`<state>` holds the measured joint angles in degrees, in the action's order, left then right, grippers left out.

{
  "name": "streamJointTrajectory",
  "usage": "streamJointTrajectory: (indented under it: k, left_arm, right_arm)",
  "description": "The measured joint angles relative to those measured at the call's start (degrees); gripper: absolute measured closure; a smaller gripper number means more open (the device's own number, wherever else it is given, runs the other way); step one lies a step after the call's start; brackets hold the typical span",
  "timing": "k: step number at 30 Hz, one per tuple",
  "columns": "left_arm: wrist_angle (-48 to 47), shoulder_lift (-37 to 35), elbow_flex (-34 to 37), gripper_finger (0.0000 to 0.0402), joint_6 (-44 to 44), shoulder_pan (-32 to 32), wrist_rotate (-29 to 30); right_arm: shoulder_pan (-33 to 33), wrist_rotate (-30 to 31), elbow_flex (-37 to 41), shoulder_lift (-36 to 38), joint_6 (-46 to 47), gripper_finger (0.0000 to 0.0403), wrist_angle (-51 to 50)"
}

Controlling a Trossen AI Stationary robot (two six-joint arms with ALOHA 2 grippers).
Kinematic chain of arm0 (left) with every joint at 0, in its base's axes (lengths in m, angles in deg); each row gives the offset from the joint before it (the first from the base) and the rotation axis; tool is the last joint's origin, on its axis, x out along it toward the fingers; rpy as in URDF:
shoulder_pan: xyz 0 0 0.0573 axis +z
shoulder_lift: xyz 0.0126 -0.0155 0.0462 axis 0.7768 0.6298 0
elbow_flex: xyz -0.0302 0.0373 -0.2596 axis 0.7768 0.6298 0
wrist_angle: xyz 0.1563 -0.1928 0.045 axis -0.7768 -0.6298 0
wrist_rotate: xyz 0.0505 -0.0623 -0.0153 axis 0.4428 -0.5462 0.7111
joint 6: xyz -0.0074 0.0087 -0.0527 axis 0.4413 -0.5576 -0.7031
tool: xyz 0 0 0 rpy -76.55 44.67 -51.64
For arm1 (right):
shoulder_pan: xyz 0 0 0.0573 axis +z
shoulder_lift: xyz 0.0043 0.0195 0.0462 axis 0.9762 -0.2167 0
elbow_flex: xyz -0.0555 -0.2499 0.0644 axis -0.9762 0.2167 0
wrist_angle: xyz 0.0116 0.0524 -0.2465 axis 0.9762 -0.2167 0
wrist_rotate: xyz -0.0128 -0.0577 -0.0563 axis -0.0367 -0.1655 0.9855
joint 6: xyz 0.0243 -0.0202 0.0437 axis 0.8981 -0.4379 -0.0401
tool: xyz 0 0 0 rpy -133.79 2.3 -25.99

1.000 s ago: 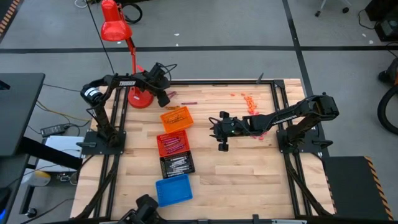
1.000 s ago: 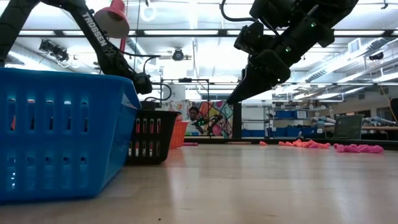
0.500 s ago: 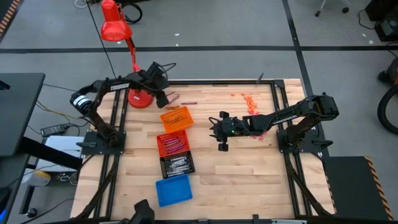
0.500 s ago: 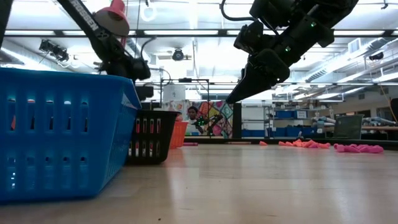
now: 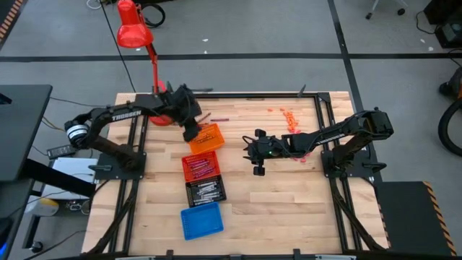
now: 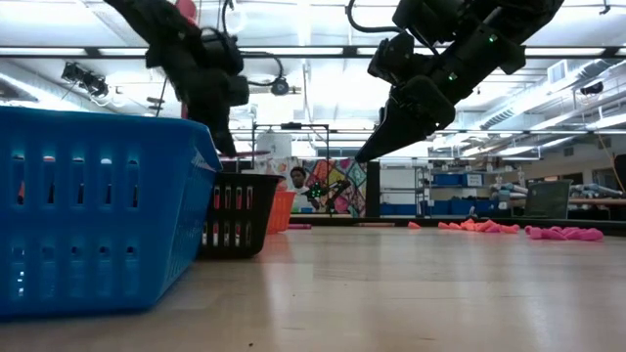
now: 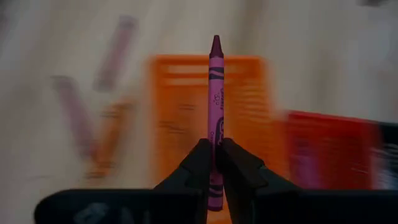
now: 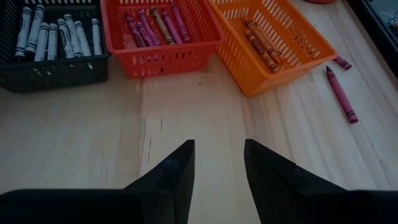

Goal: Sort crayons
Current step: Put the red crayon into the red basket

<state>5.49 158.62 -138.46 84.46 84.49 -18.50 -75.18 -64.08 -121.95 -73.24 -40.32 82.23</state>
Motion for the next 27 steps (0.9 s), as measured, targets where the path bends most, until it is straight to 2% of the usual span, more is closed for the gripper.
streamJointTrajectory:
  k: [2, 10, 13, 16, 18, 20, 27]
  left_arm:
    - [-1.15, -0.16, 0.00, 0.0366, -2.57, -3.81, -1.94]
    - [-3.88, -0.14, 0.00, 0.0366, -11.48, -21.63, -1.78]
    - [-3.92, -0.14, 0.00, 0.0366, -15.05, -27.58, 2.13]
    - [-3.98, 0.47, 0.00, 0.0366, -18.17, -32.26, 9.64]
    - [-4.61, 0.63, 0.29, 0.0366, -19.33, -34.50, 14.61]
    - [-4.20, 1.13, 1.16, 0.0366, -19.66, -35.53, 17.06]
    - [-0.11, 1.30, 8.19, 0.0364, -22.89, -34.86, 17.83]
  right_arm:
    - [0.00, 0.00, 0.00, 0.00, 0.00, 0.0260, -0.43]
    - [-0.02, 1.44, 0.00, 0.00, 0.46, 0.0260, -3.55]
    - [-0.01, 1.66, 0.00, 0.00, 0.46, 0.0260, -3.55]
    - [-0.02, 1.67, 0.00, 0.00, 0.44, 0.0260, -2.78]
    - [-0.02, 1.66, 0.00, 0.00, 0.44, 0.0260, -2.39]
    - [-0.02, 1.66, 0.00, 0.00, 0.46, 0.0260, -2.11]
    - [-0.02, 1.64, 0.00, 0.00, 0.48, 0.0260, -1.72]
